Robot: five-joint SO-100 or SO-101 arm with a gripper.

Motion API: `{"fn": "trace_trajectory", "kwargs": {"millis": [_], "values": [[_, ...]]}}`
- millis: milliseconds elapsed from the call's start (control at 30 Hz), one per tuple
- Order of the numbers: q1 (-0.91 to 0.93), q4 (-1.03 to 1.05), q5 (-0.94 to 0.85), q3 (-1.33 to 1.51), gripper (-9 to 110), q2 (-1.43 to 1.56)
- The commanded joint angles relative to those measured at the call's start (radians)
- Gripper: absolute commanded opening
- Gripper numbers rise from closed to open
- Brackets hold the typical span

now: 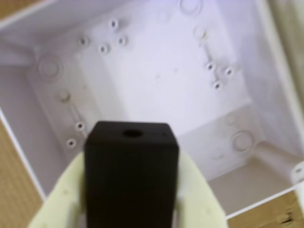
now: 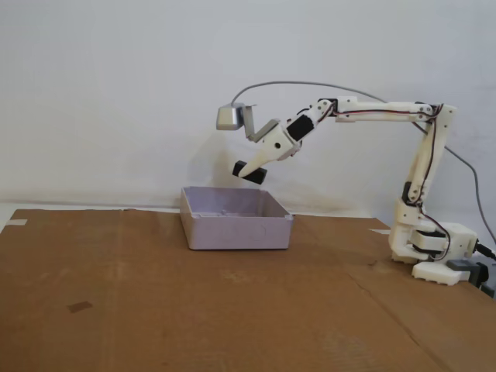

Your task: Grasp a block and put it in the box.

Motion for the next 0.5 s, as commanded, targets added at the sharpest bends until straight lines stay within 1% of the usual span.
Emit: {"fn": "trace_trajectory", "kwargs": {"millis": [0, 100, 233, 467], "values": [[0.034, -0.058, -0.006, -0.044, 7, 0.037], [0.046, -0.061, -0.006, -0.043, 7, 0.021], [0.055, -0.124, -0.008, -0.043, 7, -0.017], [0.044, -0.130, -0.008, -0.044, 7, -0.055]]}}
